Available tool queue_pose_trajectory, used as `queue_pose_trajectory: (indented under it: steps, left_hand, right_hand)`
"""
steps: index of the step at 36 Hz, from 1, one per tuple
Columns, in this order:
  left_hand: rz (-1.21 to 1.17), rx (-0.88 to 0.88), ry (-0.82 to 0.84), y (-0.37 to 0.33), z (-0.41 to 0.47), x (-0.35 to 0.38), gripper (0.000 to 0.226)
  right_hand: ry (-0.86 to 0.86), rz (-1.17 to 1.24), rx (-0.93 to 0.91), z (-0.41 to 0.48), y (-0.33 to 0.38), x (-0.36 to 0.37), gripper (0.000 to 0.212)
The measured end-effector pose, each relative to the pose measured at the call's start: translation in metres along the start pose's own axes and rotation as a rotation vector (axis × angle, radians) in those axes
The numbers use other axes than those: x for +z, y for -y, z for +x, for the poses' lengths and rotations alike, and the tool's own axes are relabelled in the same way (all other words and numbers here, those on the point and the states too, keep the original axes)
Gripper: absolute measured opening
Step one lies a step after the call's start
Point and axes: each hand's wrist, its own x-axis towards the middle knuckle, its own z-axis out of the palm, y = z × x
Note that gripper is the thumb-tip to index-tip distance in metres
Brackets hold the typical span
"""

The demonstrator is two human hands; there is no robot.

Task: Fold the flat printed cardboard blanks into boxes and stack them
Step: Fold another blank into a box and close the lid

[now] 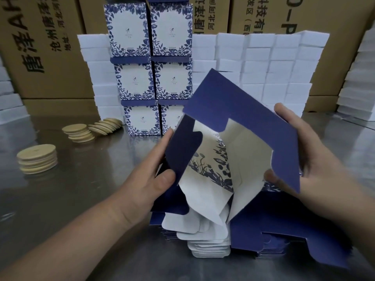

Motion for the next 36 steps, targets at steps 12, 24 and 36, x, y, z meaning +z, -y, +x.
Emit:
queue_pose_trajectory:
  steps: [12,24,36]
  left_hand:
    - [0.062,0.015,0.013,-0.003,0.001,0.001,0.109]
    - [0.296,0.101,-0.079,-0.003,0.006,-0.001,0.109]
    - [0.364,0.147,-0.04,-0.008,0.004,-0.001,0.117]
  right_hand:
    - [-0.058,-0.034,0.009,0.001,-0.017,0.0,0.097]
    - [-0.014,0.03,-0.101,-0.001,-0.016,0.01,0.063]
    - [-0.038,0.063,-0.062,0.002,-0.026,0.008,0.071]
